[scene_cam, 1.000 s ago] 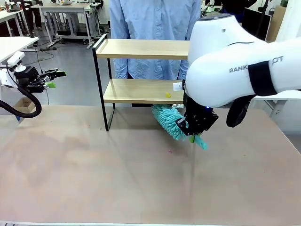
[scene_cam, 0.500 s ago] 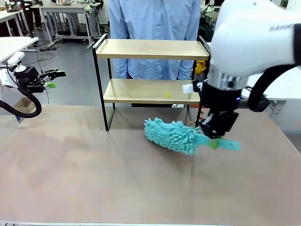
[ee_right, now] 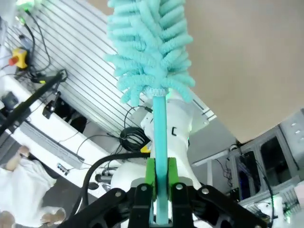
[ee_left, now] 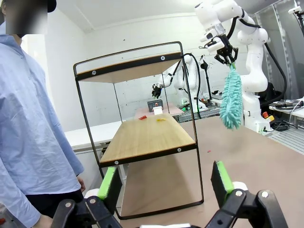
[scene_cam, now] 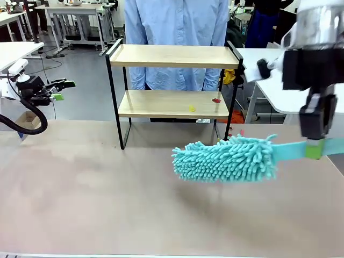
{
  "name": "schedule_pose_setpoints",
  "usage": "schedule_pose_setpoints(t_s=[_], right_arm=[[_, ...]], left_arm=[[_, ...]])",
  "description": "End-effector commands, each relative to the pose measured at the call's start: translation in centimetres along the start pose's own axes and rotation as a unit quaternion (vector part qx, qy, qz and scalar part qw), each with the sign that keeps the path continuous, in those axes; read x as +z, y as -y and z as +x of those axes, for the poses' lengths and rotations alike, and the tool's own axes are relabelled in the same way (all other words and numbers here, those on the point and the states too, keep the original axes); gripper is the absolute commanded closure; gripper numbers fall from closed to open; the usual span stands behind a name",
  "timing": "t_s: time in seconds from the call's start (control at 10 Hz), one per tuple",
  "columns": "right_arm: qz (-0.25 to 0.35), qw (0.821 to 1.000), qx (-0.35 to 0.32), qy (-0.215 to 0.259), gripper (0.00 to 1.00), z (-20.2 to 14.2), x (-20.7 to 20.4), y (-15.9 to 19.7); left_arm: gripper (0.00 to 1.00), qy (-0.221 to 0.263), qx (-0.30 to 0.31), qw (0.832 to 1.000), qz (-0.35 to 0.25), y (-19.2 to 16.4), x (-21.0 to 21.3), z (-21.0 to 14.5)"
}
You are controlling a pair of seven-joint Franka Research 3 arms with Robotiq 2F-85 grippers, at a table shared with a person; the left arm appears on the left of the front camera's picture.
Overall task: Clean the shelf.
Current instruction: Clean the specific section of the Shelf indicated by the human with the Duster, then hand the Duster back to the human.
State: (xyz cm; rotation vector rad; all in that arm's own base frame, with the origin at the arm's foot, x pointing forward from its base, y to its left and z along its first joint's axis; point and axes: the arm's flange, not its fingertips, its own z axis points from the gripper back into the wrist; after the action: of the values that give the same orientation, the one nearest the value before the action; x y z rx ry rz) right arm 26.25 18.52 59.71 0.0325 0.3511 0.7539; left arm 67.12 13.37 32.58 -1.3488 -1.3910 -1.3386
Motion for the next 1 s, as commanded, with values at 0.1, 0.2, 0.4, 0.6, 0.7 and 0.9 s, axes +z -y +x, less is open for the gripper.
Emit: schedule_pose_setpoints(t_s=[0.1, 0.2, 0.4, 0.6, 0.7, 0.9], right_arm=[[-0.033, 0.999, 0.011, 0.024, 0.87, -2.7, 1.9, 0.8], [-0.033, 0.999, 0.018, 0.028, 0.87, -2.2, 1.7, 1.8], [-0.021, 1.000, 0.000, 0.015, 0.87, -2.3, 1.8, -0.5], [-0.021, 1.000, 0.000, 0.015, 0.87, -2.3, 1.8, -0.5], [-0.021, 1.000, 0.000, 0.015, 0.87, -2.3, 1.8, -0.5], [-0.021, 1.000, 0.000, 0.015, 0.87, -2.3, 1.8, -0.5]], left_arm=[[0.00, -0.005, -0.008, 1.000, -0.004, 0.1, 0.0, 0.2], [0.00, -0.005, -0.008, 1.000, -0.004, 0.1, 0.0, 0.2], [0.00, -0.005, -0.008, 1.000, -0.004, 0.1, 0.0, 0.2], [0.00, -0.005, -0.008, 1.000, -0.004, 0.1, 0.0, 0.2], [0.00, -0.005, -0.008, 1.000, -0.004, 0.1, 0.0, 0.2], [0.00, -0.005, -0.008, 1.000, -0.004, 0.1, 0.0, 0.2]])
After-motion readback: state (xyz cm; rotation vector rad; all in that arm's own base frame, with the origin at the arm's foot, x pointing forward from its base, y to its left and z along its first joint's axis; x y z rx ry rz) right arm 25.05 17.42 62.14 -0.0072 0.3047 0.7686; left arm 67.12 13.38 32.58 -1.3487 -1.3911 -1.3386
